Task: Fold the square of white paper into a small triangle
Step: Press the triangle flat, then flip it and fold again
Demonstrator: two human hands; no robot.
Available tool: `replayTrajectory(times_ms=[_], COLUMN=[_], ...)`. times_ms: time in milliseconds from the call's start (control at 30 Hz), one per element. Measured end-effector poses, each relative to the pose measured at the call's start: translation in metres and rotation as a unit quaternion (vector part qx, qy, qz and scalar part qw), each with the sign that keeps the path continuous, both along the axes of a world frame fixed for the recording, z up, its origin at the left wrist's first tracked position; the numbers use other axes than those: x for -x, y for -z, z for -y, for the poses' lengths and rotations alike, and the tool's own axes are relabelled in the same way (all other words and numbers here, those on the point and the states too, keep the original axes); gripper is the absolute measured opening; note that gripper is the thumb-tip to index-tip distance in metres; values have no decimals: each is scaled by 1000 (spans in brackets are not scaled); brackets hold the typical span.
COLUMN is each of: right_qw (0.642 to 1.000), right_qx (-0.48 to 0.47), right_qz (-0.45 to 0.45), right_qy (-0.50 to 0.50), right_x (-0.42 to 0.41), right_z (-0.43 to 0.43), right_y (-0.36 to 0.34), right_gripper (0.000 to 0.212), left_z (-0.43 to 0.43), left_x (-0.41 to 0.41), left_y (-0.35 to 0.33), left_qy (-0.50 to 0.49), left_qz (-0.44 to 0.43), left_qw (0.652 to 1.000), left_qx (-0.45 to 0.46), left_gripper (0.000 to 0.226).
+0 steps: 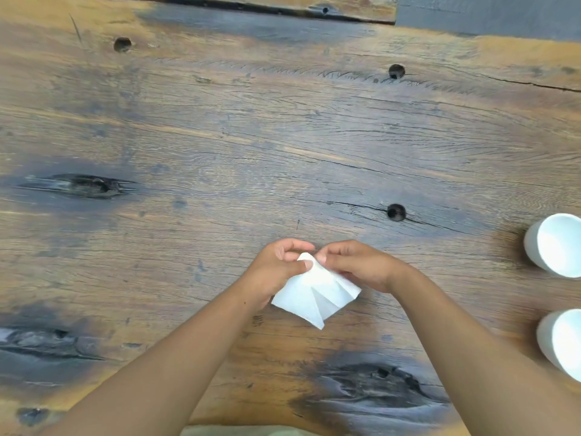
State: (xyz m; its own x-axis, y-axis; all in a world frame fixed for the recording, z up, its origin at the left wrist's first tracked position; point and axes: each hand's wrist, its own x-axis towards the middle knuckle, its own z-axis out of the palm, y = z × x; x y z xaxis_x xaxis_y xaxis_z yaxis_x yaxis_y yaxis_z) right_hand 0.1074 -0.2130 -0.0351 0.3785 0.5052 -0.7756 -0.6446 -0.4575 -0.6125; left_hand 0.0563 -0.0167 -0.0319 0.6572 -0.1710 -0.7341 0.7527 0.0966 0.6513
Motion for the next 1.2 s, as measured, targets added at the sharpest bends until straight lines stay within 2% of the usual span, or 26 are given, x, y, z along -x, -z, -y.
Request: replayTrajectory(times_ms=[100,267,367,500,700,933,1067,1200], right_qw=[1000,999,999,999,997,990,981,957], right_qx=[9,-11,-16,-8,24,80,122,199], right_qz=[4,12,5,8,66,113,152,212], right_qy=[-13,33,43,42,23,-4,7,16], right_x=[-1,4,9,9,-2,-11,-11,-13], right_z=[2,1,2,7,16,30,34,35], right_y=[4,10,13,17,22,29,34,38], right_gripper=[10,13,18,14,16,20,14,18], left_z=[-2,2,2,-6,-38,-68,-78,-78], left_x=[-6,-4,-1,0,-1,-3,-3,-1], left_y=[4,9,11,14,25,39,42,43], left_qy=[41,130,167,153,147,156,164,165], left_qz=[15,44,48,38,28,36,39,43], left_qw=[998,988,981,984,984,968,957,942], left_qx=[-43,-73,-88,-82,-96,-194,-237,-288], left_gripper=[38,55,54,50,35,16,13,16])
